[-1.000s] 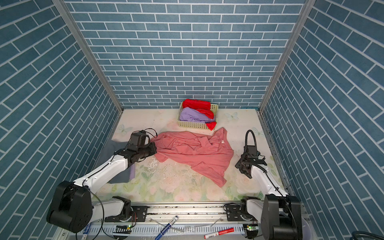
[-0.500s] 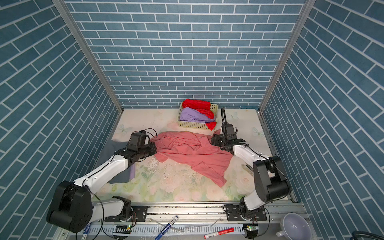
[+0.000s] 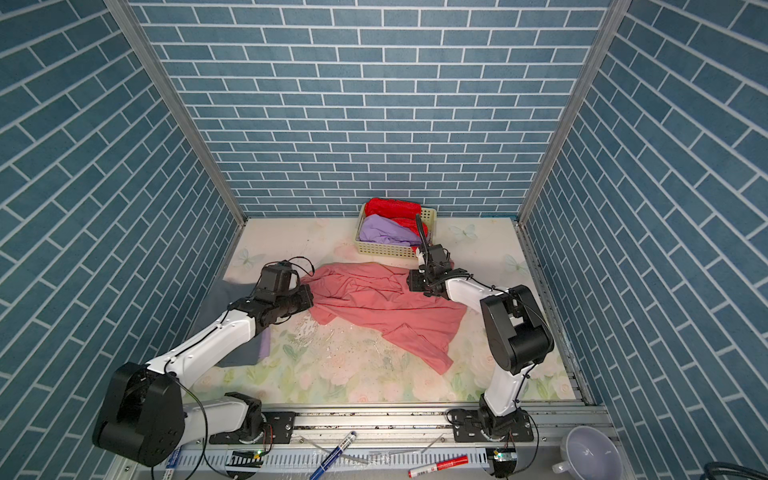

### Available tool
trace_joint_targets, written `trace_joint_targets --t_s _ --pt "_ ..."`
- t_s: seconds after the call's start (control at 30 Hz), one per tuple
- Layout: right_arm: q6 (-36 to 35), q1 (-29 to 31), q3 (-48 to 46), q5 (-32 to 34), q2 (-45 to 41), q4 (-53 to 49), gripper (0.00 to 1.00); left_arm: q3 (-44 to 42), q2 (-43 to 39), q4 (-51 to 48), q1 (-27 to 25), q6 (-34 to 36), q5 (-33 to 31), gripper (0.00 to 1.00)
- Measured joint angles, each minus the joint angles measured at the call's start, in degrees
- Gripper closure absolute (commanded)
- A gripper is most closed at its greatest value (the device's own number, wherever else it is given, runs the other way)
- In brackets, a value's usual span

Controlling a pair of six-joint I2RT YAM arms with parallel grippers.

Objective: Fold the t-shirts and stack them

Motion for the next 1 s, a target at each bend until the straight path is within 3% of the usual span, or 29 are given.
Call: trace_joint_targets --t_s 0.13,0.37,0.6,0.7,0.83,0.87,0.9,1.0 --pt "-0.44 0.37 0.81 1.14 1.03 -1.92 1.00 0.00 -0.44 -0.55 0.00 0.00 -0.04 0.98" --pt "-1.75 0.37 3.34 10.54 -3.61 -4.35 1.00 0.00 -7.06 -3.34 0.00 0.24 -1.09 0.99" --pt "-8.66 0.35 12.31 20.59 -11.10 -2.08 1.00 0.07 -17.14 -10.47 0.00 3.17 -3.69 1.00" --pt "-12.31 0.24 18.25 23.15 -8.66 -0.39 1.00 0.04 -19.63 -12.00 0.00 3.93 -3.82 1.00" --pt "-16.37 -0.52 28.85 25.20 0.94 1.01 1.00 0.02 -18.86 -12.26 0.00 3.89 -3.17 1.00" --pt "-16.98 -0.83 31.85 25.75 3.91 0.61 0.96 -0.17 -18.25 -11.78 0.00 3.80 -2.73 1.00" --pt "-17.62 -1.22 35.12 26.21 7.28 0.00 0.75 -0.68 -17.66 -11.08 0.00 3.63 -2.45 1.00" --pt "-18.29 -2.08 42.12 27.58 14.51 -3.89 0.26 -2.12 -15.32 -10.34 -0.02 3.02 -1.97 1.00"
